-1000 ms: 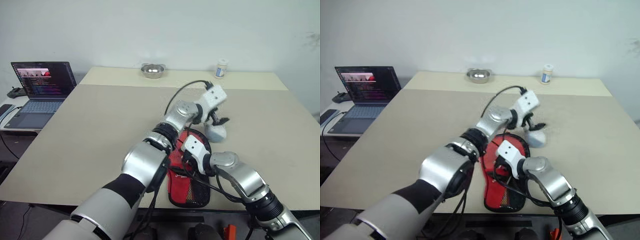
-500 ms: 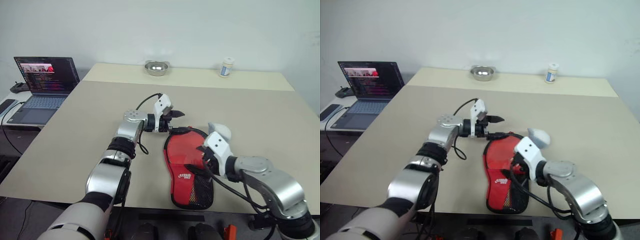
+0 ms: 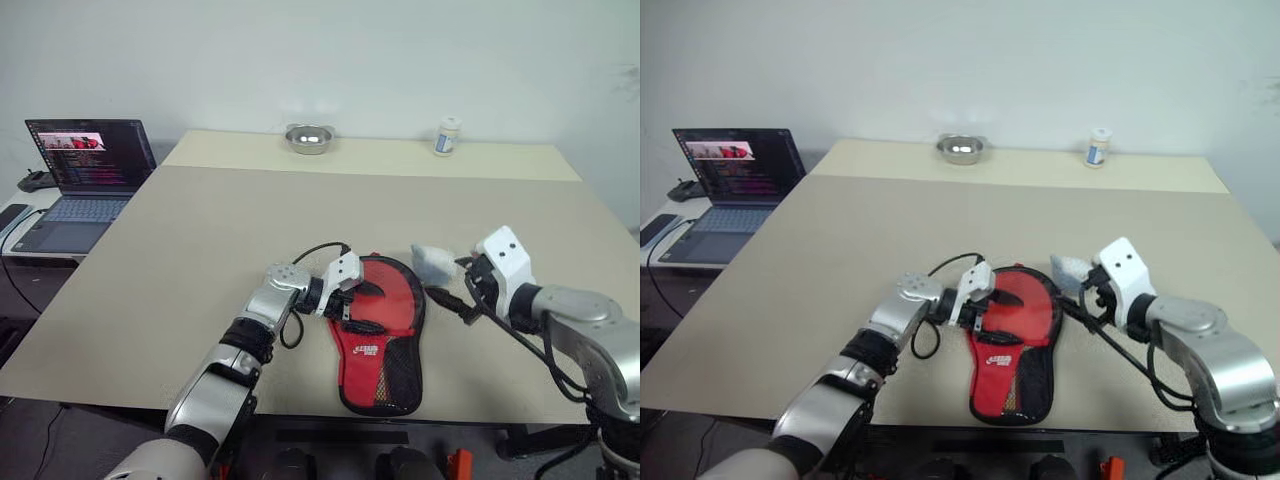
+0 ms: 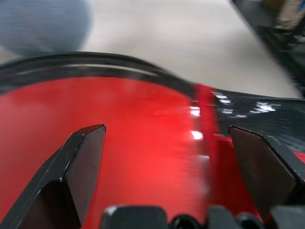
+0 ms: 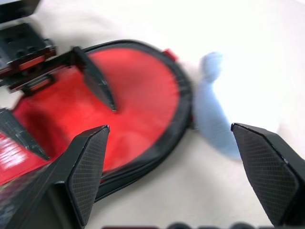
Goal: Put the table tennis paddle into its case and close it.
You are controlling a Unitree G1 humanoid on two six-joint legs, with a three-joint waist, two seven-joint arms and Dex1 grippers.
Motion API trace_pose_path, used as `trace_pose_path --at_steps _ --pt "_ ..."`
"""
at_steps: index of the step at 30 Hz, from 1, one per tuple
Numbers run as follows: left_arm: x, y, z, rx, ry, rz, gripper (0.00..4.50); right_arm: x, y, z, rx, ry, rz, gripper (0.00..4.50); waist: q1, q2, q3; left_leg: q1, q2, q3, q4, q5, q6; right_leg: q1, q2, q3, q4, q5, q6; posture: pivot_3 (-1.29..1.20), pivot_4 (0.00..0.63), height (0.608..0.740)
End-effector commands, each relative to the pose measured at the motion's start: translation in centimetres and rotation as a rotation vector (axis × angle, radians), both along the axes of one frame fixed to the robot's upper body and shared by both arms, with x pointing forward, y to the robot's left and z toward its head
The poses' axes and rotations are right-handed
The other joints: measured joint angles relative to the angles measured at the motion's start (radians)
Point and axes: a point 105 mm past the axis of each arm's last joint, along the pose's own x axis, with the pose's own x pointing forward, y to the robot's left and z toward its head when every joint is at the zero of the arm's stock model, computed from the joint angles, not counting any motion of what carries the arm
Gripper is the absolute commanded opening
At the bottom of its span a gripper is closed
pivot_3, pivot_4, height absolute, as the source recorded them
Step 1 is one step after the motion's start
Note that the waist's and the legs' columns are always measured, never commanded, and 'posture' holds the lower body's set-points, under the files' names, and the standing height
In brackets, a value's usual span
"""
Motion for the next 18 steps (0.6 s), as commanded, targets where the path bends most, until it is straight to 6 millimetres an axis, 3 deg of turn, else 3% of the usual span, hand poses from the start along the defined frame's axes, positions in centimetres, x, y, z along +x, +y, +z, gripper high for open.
trace_pose_path --at_steps 1,11,15,18 --pt "0.2 0.0 -1.8 0.042 0.023 0.035 4.49 2.0 0.0 1.1 -0.009 -0.078 -0.027 4.5 0.0 0.0 0.0 0.0 0.0 0.0 0.0 0.0 0.0 0.0 0.0 0.0 0.0 0.0 0.0 0.0 0.15 0.74" --pt "-0.6 -0.6 -2.5 0.03 0.044 0.001 4.49 5.5 -0.1 -2.6 -0.07 -0.02 -0.039 4.5 0.0 0.001 -0.002 0.0 0.0 0.001 0.0 0.0 0.0 0.0 0.0 0.0 0.0 0.0 0.0 0.0 0.15 0.74" --pt "-0.9 -0.7 -2.6 0.025 0.056 -0.008 4.49 6.4 -0.3 -3.1 -0.07 -0.019 -0.055 4.5 -0.001 0.002 -0.003 0.001 0.0 0.001 0.0 0.0 0.0 0.0 0.0 0.0 0.0 0.0 0.0 0.0 0.15 0.74" --pt "-1.1 -0.6 -3.1 0.025 0.072 -0.006 4.5 6.8 -0.5 -3.0 -0.058 -0.028 -0.08 3.87 0.0 0.002 -0.005 0.002 0.0 0.001 0.0 0.0 0.0 0.001 0.0 0.0 0.0 0.0 0.0 0.0 0.15 0.74"
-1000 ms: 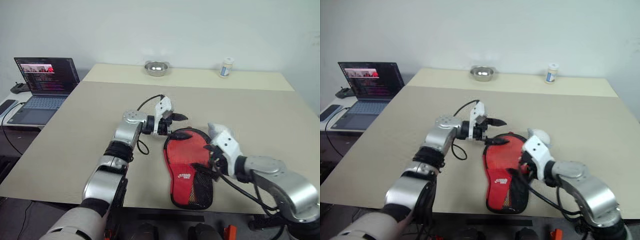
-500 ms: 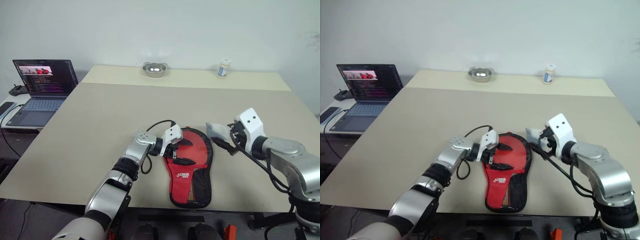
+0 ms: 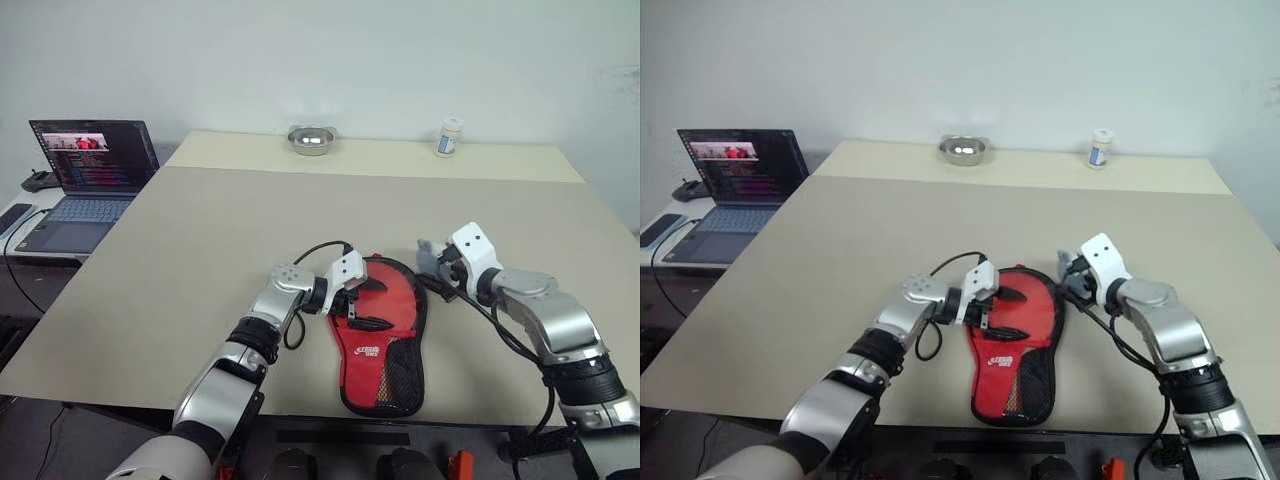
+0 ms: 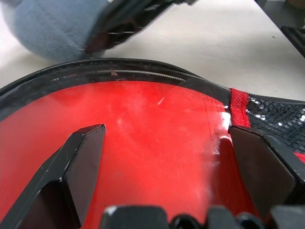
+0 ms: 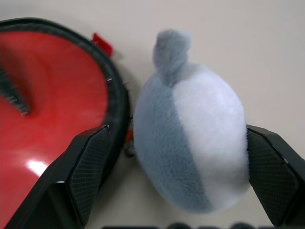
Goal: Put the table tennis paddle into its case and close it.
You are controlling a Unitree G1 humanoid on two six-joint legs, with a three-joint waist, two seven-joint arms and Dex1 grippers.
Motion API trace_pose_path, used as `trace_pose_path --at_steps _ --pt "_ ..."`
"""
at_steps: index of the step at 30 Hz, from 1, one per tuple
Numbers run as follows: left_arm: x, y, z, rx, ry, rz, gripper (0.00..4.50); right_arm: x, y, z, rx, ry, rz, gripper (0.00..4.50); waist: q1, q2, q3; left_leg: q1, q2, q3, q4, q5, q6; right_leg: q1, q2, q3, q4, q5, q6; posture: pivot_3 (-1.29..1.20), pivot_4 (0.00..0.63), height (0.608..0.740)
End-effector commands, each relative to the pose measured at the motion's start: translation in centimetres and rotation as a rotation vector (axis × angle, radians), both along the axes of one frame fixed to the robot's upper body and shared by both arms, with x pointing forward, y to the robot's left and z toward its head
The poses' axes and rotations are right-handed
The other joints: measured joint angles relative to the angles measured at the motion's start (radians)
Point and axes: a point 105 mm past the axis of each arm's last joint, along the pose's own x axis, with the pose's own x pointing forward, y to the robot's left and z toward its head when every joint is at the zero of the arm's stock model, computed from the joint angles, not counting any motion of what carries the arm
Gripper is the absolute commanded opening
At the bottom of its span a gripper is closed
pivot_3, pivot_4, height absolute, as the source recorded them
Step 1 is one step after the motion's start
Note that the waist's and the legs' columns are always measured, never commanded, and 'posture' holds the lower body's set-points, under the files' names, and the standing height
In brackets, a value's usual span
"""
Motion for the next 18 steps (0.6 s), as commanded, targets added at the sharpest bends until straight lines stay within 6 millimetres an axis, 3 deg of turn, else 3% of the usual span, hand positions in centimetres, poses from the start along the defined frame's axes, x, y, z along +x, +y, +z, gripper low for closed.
trace_pose_path --at_steps 1,7,11,16,18 --pt "-1.2 0.2 -2.8 0.051 0.093 -0.011 4.5 0.5 -0.1 1.2 0.013 -0.052 -0.014 3.53 0.0 0.0 -0.001 0.001 0.0 0.0 0.0 0.0 0.0 0.001 0.0 0.0 0.0 0.0 0.0 0.0 0.15 0.74" --pt "-1.6 0.2 -4.0 0.05 0.137 -0.001 4.5 0.4 -0.4 1.3 0.07 -0.04 -0.06 1.4 0.0 0.002 -0.002 0.007 0.0 -0.001 -0.001 0.0 0.0 0.008 0.0 0.0 -0.001 0.0 0.0 0.0 0.15 0.74" --pt "-1.8 0.1 -4.9 0.06 0.163 0.009 4.5 0.4 -1.7 1.5 0.108 -0.037 -0.141 0.35 0.002 0.006 -0.009 0.007 0.0 -0.001 -0.001 0.0 0.0 0.008 -0.001 0.0 -0.002 0.0 0.0 0.0 0.15 0.74" --pt "-2.0 -0.2 -5.8 0.069 0.199 0.022 4.5 -1.5 -4.5 1.6 0.095 -0.021 -0.21 0.12 0.012 0.01 -0.016 0.008 -0.001 -0.003 -0.001 0.0 0.0 0.011 -0.001 -0.002 -0.004 0.0 0.0 0.0 0.15 0.74" --pt "-2.0 -0.5 -5.9 0.058 0.219 0.041 4.5 -3.2 -5.2 1.1 0.066 0.015 -0.196 0.12 0.016 0.011 -0.017 0.008 -0.001 -0.003 -0.001 0.0 0.0 0.011 -0.002 -0.002 -0.005 0.0 0.0 0.0 0.15 0.74"
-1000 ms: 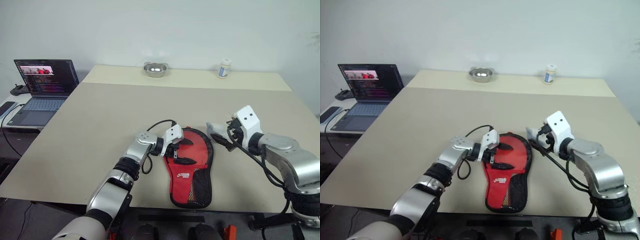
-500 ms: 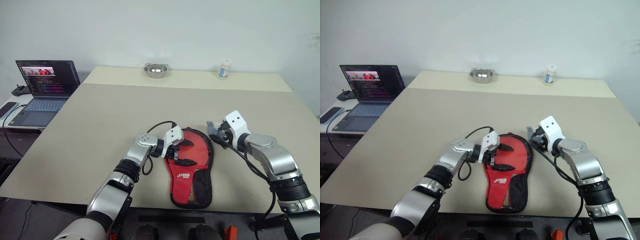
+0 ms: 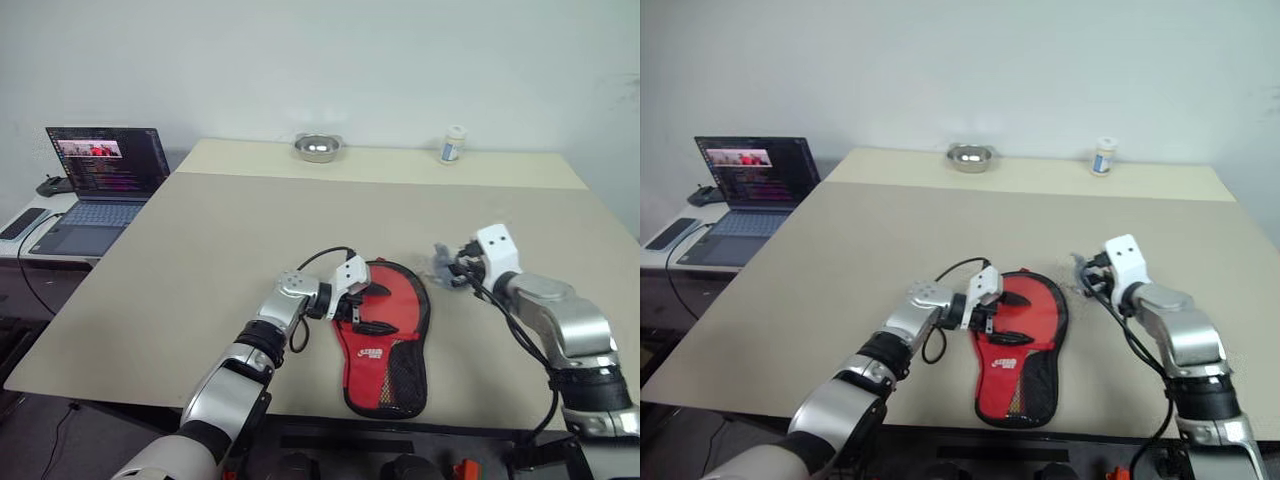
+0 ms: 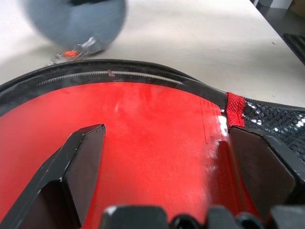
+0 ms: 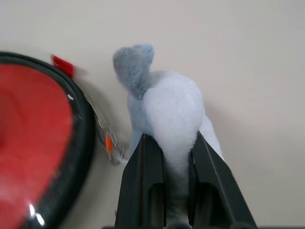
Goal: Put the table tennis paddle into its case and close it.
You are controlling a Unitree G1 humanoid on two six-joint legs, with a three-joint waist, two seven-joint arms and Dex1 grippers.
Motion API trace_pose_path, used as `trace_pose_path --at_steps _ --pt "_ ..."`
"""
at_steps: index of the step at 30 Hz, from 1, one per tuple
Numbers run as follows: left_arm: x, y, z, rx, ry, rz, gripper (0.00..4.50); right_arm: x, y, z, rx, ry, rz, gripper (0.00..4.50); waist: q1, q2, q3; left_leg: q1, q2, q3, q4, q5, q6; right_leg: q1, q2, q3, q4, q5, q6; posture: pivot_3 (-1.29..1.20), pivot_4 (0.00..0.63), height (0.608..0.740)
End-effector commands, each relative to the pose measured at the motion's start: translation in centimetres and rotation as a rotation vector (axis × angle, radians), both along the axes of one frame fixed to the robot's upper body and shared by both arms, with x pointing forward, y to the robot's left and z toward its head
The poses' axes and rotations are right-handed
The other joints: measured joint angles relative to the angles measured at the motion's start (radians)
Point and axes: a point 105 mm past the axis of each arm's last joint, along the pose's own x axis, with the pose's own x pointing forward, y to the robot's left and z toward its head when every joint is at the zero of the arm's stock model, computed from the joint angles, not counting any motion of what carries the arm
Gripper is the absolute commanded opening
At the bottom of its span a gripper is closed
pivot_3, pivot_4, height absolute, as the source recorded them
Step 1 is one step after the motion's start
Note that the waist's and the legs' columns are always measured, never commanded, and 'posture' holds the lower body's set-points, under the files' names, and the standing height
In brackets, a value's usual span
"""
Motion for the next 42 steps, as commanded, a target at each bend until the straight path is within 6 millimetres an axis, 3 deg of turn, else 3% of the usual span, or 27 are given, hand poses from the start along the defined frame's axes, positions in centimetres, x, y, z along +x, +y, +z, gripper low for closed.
trace_pose_path --at_steps 1,4,11,20,24,34,42 --pt "-1.7 0.3 -4.5 0.073 0.177 0.035 4.5 -2.9 -1.3 1.0 -0.033 0.005 0.027 0.11 0.011 0.002 -0.002 0.0 0.0 -0.001 0.0 0.0 0.0 0.0 0.0 0.0 0.0 0.0 0.0 0.0 0.15 0.74" --pt "-1.6 -0.3 -4.4 0.052 0.22 0.054 4.5 -6.1 -0.6 0.4 -0.065 0.076 0.13 0.11 0.014 0.004 -0.005 0.0 -0.001 -0.002 0.0 0.0 0.0 0.002 0.0 -0.002 -0.002 -0.001 0.001 0.0 0.15 0.74" --pt "-1.7 -1.3 -4.5 0.064 0.219 0.047 4.5 -10.5 2.0 0.2 -0.121 0.165 0.334 0.04 0.016 0.006 -0.016 0.0 0.0 -0.006 0.0 0.0 0.0 0.005 0.0 -0.006 -0.007 -0.003 0.005 0.0 0.15 0.74" --pt "-2.0 -1.8 -4.9 0.092 0.204 0.023 4.5 -14.6 2.7 -1.3 -0.143 0.295 0.439 0.04 0.019 0.003 -0.018 0.0 -0.001 -0.009 0.0 -0.001 0.001 0.011 -0.002 -0.009 -0.015 -0.004 0.004 0.0 0.15 0.74" --pt "-2.1 -2.0 -5.2 0.108 0.193 0.027 4.5 -18.8 3.7 -2.5 -0.121 0.433 0.562 0.04 0.029 0.001 -0.02 0.0 -0.002 -0.011 -0.001 -0.001 0.001 0.012 -0.004 -0.011 -0.016 -0.005 0.006 0.0 0.15 0.74" --pt "-2.1 -2.1 -5.4 0.119 0.182 0.029 4.5 -22.7 5.1 -3.2 -0.035 0.548 0.689 0.02 0.033 -0.002 -0.021 0.008 0.0 -0.019 -0.002 -0.003 -0.001 0.018 -0.008 -0.021 -0.018 -0.01 -0.001 0.0 0.15 0.74" --pt "-2.0 -2.1 -5.4 0.12 0.173 0.029 4.5 -23.1 5.2 -3.0 -0.031 0.551 0.705 0.02 0.035 -0.002 -0.021 0.009 0.0 -0.023 -0.003 -0.004 -0.002 0.021 -0.008 -0.025 -0.018 -0.013 -0.002 0.0 0.15 0.74"
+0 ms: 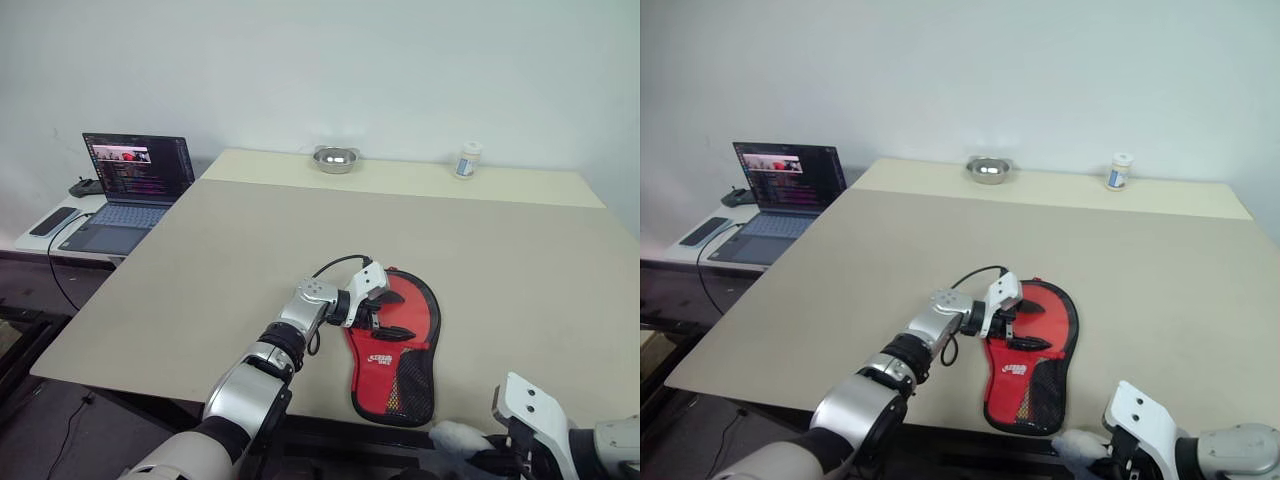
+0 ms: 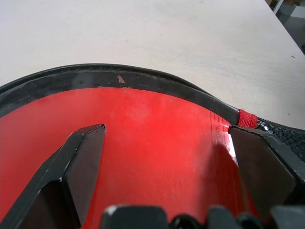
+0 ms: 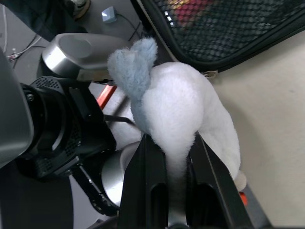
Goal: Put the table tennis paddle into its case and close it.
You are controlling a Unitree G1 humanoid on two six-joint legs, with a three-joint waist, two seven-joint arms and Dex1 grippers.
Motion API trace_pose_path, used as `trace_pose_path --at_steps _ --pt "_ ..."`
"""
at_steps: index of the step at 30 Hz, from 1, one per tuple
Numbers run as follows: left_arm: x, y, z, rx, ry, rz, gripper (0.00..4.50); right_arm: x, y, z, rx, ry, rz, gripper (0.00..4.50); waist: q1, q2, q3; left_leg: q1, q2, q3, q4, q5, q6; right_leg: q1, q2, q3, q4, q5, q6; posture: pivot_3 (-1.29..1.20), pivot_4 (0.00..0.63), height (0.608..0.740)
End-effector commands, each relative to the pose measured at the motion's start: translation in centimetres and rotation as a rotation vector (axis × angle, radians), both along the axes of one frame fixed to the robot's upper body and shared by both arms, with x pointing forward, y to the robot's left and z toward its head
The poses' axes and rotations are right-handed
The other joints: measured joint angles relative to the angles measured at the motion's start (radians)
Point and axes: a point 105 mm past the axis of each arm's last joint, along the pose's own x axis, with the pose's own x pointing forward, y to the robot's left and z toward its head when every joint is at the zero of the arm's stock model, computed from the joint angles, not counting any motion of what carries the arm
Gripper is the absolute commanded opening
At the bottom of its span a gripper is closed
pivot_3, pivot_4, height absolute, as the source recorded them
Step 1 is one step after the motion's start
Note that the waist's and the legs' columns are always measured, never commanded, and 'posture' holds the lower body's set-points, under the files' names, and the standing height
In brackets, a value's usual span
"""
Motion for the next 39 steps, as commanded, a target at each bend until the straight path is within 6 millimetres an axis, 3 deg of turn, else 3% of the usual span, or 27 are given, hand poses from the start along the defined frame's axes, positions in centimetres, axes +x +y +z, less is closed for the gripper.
trace_pose_path --at_steps 1,3,10,16,20,24,27,32,39 --pt "-1.8 0.6 -4.1 0.111 0.117 -0.007 4.5 -0.3 0.8 0.5 0.019 -0.01 0.035 0.02 0.0 0.0 0.0 0.0 0.0 0.0 0.0 0.0 0.0 0.0 0.0 0.0 0.0 0.0 0.0 0.0 0.15 0.74" --pt "-1.8 0.5 -4.1 0.11 0.113 -0.007 4.5 0.1 0.9 0.7 0.024 -0.021 0.028 0.02 0.0 0.0 0.0 0.0 0.0 0.0 0.0 0.0 0.0 0.0 0.0 0.0 0.0 0.0 0.0 0.0 0.15 0.74" --pt "-1.8 0.5 -4.0 0.108 0.107 -0.01 4.5 0.5 1.0 2.5 0.077 -0.026 0.068 2.33 0.001 0.0 0.001 0.0 0.001 -0.001 0.0 0.0 -0.001 0.0 -0.001 0.0 -0.001 0.0 0.0 0.0 0.15 0.74" --pt "-1.8 0.4 -3.8 0.102 0.103 -0.012 4.5 4.5 0.1 5.2 0.114 -0.168 -0.017 4.47 0.001 0.001 0.001 -0.001 0.001 -0.001 -0.001 -0.003 -0.006 0.001 -0.001 -0.001 -0.004 0.0 0.0 0.0 0.15 0.74" --pt "-1.4 0.2 -2.7 0.07 0.071 -0.025 4.5 9.0 -1.9 6.9 0.113 -0.326 -0.153 4.47 0.001 0.002 0.002 -0.002 0.002 0.0 -0.003 -0.002 -0.004 0.002 -0.001 -0.002 -0.011 0.0 0.0 0.0 0.15 0.74" --pt "-0.2 0.6 0.7 -0.017 0.025 -0.031 4.5 13.9 -3.5 8.1 0.232 -0.529 -0.282 4.47 -0.001 -0.001 0.005 -0.005 0.001 0.001 -0.006 0.0 -0.001 -0.002 -0.002 -0.003 -0.012 0.0 0.001 0.0 0.15 0.74" --pt "0.9 1.8 2.9 -0.056 -0.026 -0.01 4.5 16.6 -4.3 7.3 0.266 -0.606 -0.326 4.47 -0.006 -0.002 0.011 -0.011 0.001 0.002 -0.008 0.0 0.0 -0.004 0.0 -0.002 -0.011 0.005 0.008 0.0 0.15 0.74" --pt "1.6 4.5 5.9 -0.096 -0.127 0.042 4.5 18.2 -3.3 6.1 0.33 -0.647 -0.271 4.47 -0.023 0.0 0.024 -0.021 0.001 0.009 -0.013 0.0 0.0 -0.021 0.007 0.002 -0.005 0.008 0.004 0.0 0.15 0.74" --pt "0.0 9.1 8.1 -0.1 -0.18 0.175 4.5 19.1 -3.6 4.5 0.353 -0.657 -0.213 4.47 -0.027 0.003 0.033 -0.022 0.001 0.013 -0.012 0.0 -0.001 -0.026 0.006 0.003 0.002 0.006 0.005 0.0 0.15 0.74"
